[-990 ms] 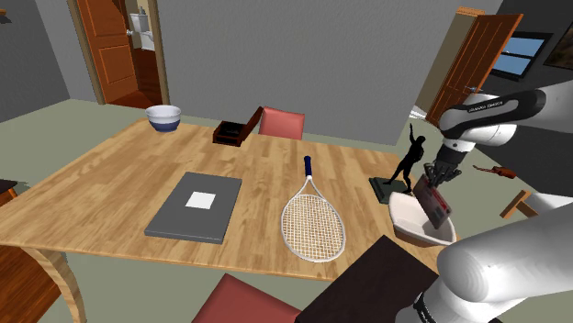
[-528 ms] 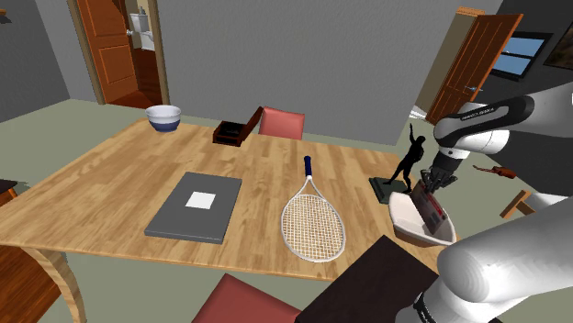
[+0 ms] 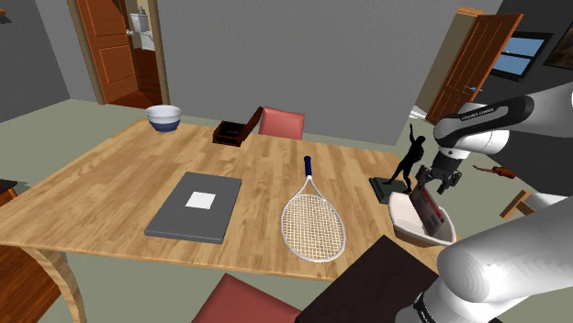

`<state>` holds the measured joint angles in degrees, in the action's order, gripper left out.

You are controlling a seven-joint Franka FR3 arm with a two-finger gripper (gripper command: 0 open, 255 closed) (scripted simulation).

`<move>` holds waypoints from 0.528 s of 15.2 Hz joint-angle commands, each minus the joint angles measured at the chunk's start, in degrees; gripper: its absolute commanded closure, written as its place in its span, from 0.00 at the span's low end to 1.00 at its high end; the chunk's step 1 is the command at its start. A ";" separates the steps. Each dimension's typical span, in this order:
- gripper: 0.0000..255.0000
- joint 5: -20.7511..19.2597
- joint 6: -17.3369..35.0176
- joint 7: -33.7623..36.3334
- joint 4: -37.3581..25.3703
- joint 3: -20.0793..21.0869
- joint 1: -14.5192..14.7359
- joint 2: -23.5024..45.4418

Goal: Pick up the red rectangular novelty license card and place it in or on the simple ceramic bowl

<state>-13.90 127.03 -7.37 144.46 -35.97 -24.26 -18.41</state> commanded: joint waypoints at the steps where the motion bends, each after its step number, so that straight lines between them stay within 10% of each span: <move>1: 0.00 0.00 0.00 0.00 0.00 0.00 0.00 0.00; 8: 0.00 -0.53 -8.38 0.93 -4.46 2.12 -0.45 -4.13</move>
<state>-14.30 119.94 -6.72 140.50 -34.28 -24.62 -21.79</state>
